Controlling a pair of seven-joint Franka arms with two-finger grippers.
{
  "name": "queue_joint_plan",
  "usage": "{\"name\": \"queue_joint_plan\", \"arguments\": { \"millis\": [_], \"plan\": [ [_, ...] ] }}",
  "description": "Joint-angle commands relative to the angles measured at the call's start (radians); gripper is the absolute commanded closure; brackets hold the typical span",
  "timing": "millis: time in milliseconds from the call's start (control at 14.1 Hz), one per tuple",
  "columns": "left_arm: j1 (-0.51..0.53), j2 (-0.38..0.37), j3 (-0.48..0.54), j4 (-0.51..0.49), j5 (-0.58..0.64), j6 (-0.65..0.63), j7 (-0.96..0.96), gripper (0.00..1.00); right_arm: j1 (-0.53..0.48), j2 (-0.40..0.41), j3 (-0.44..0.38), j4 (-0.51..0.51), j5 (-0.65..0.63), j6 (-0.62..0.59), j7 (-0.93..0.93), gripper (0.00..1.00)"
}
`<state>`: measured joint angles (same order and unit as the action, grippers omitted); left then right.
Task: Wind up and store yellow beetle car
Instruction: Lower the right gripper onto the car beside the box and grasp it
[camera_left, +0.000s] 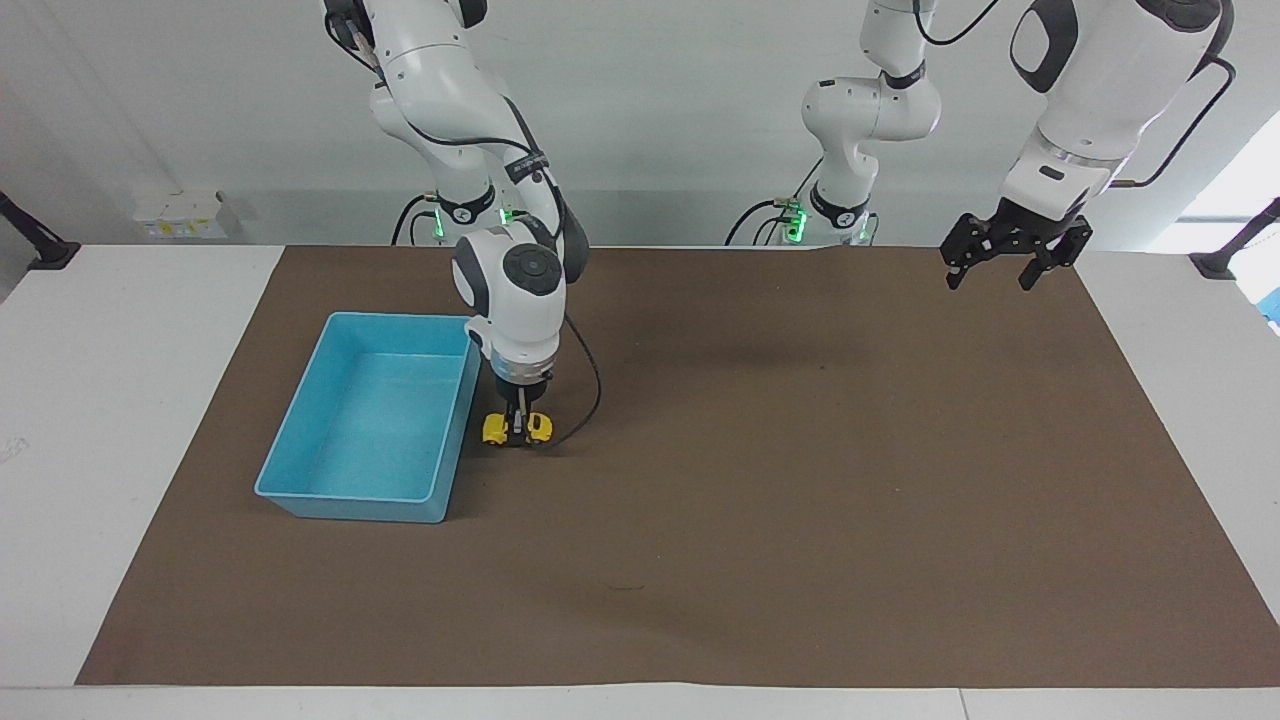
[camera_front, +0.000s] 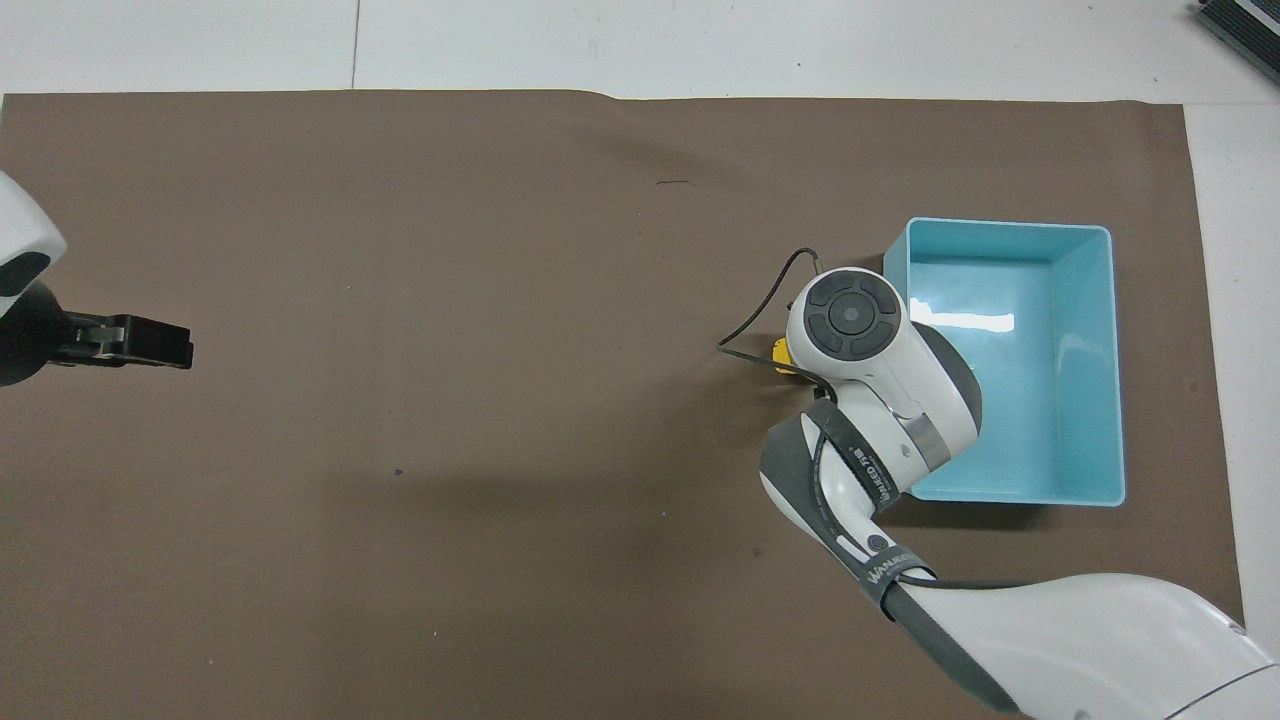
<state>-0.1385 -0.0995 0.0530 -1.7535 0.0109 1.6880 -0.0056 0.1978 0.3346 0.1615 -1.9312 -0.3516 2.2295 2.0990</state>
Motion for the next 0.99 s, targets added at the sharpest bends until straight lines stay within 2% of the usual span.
{"name": "queue_joint_plan", "arguments": {
  "millis": [0, 142, 355, 709, 922],
  "plan": [
    [0.033, 0.012, 0.001, 0.023, -0.006, -0.021, 0.007, 0.0, -0.001, 0.011, 0.006, 0.046, -0.01, -0.045, 0.021, 1.0],
    [0.034, 0.011, 0.001, 0.023, -0.006, -0.021, 0.007, 0.0, -0.006, -0.002, 0.012, 0.064, 0.003, -0.076, 0.012, 1.0],
    [0.031, 0.012, 0.001, 0.025, -0.006, -0.021, 0.007, 0.0, -0.006, -0.028, 0.013, 0.104, 0.097, -0.12, -0.016, 1.0],
    [0.042, 0.009, 0.001, 0.022, -0.006, -0.056, 0.007, 0.0, -0.008, -0.12, 0.018, 0.106, 0.155, -0.186, -0.095, 1.0],
    [0.04, 0.018, 0.001, 0.032, -0.006, -0.015, 0.01, 0.0, -0.009, -0.146, 0.018, 0.138, 0.178, -0.247, -0.161, 1.0]
  ]
}}
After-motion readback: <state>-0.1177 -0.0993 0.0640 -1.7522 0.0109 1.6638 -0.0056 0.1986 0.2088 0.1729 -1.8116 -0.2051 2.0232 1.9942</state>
